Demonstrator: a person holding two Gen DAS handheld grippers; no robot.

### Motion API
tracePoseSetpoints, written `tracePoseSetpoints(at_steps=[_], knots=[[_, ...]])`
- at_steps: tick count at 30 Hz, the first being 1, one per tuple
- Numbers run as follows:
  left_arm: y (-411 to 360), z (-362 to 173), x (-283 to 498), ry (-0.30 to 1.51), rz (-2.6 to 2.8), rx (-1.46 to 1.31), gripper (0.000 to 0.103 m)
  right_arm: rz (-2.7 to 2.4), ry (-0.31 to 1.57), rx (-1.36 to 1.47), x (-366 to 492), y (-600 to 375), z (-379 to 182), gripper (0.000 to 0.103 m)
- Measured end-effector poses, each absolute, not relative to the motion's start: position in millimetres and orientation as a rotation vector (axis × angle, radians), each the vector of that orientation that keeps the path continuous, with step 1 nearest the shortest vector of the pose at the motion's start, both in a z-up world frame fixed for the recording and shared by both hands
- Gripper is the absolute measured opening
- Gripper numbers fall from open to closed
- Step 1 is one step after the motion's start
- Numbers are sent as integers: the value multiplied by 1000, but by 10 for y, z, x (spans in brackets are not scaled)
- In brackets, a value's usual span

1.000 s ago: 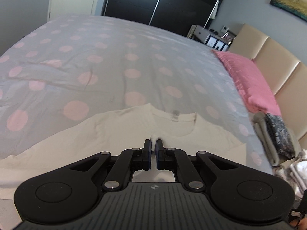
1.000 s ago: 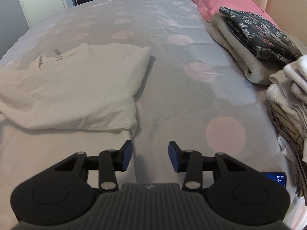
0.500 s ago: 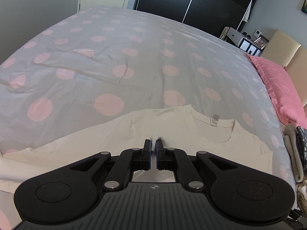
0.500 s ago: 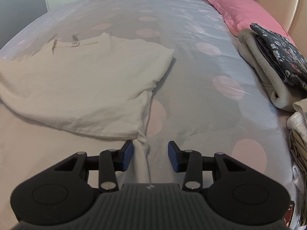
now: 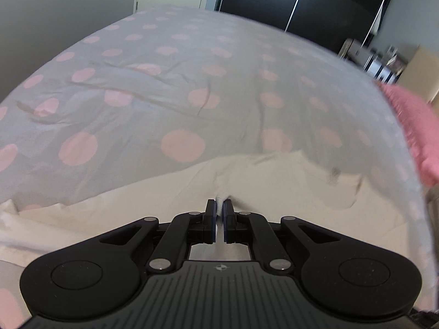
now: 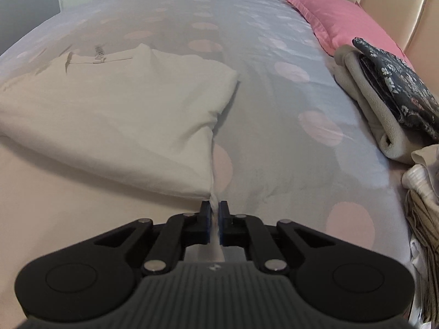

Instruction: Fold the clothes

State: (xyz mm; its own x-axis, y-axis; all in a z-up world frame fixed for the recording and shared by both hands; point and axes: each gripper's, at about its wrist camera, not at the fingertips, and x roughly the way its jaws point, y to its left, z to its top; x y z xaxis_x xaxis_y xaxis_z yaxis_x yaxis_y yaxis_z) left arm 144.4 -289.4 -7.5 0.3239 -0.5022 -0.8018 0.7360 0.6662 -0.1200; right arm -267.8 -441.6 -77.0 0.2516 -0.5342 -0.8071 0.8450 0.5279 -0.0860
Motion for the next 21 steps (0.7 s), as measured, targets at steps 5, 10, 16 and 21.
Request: tracePoseSetpoints(at_steps=[5,10,16,21], knots=[[-2930,-273,1393,949,-795,375,3,-953,923,490,-2717,-4479,-710,12],[-2926,-256,1391,942,-824,385,3,-912,883,680,-2932,-4558,-403,13],[-2963,-314,1445,973,-819,386,3,-963,765,748,-2863,-5248,-167,30],[-2970,-299,1437,965,-832,394,3,-931,704,867,-2701,-5888,-316,31]])
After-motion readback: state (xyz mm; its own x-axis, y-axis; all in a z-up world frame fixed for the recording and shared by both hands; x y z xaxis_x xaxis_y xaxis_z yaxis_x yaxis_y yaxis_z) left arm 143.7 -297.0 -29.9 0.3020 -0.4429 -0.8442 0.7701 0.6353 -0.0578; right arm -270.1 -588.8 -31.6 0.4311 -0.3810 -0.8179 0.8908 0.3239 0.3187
